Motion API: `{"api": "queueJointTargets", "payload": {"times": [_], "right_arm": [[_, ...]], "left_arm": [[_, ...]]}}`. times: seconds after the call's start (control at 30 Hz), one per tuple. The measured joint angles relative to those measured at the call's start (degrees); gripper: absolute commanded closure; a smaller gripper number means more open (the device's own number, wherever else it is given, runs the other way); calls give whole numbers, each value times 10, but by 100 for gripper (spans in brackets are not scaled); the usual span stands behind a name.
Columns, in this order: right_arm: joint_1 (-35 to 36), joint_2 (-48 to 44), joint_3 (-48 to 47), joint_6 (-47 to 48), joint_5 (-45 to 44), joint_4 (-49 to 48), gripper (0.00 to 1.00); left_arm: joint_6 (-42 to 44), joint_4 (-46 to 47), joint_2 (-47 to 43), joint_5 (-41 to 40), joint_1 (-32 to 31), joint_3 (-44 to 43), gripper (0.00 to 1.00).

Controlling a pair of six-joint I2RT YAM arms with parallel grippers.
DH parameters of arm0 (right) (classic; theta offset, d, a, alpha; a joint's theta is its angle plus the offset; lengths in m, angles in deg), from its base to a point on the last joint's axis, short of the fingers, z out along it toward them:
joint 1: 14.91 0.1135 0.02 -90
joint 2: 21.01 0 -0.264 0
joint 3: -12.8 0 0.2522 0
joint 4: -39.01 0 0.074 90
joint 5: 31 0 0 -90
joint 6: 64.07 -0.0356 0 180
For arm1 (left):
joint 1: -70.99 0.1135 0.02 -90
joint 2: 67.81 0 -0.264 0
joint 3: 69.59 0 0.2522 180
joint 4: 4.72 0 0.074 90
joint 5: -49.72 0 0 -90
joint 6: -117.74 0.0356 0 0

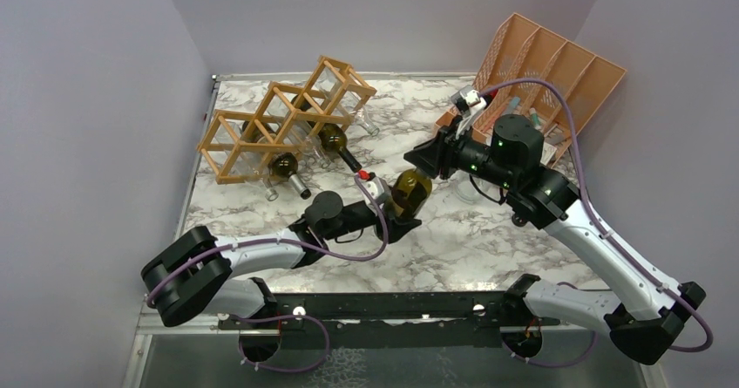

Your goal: Put the wine bottle on the wine rack

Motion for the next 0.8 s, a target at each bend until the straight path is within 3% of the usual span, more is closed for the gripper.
{"api": "queueJointTargets", "payload": {"times": [0.03,0.2,0.27,0.5,0.8], "right_arm": [[0,-1,0,0,1,0,82],[0,-2,-12,-3,3,19,37],[0,-3,-25,-6,3,30,29],[0,-43,-64,18,-9,81,25],[0,-79,-125,66,-57,221,25]], "left_arm": [[2,2,-1,0,0,0,100],[23,4,-3,0,0,0,100],[43,-3,-3,-2,1,0,100],[217,-37,-3,-15,4,-10,100],[570,-110,-3,-10,4,-62,100]]}}
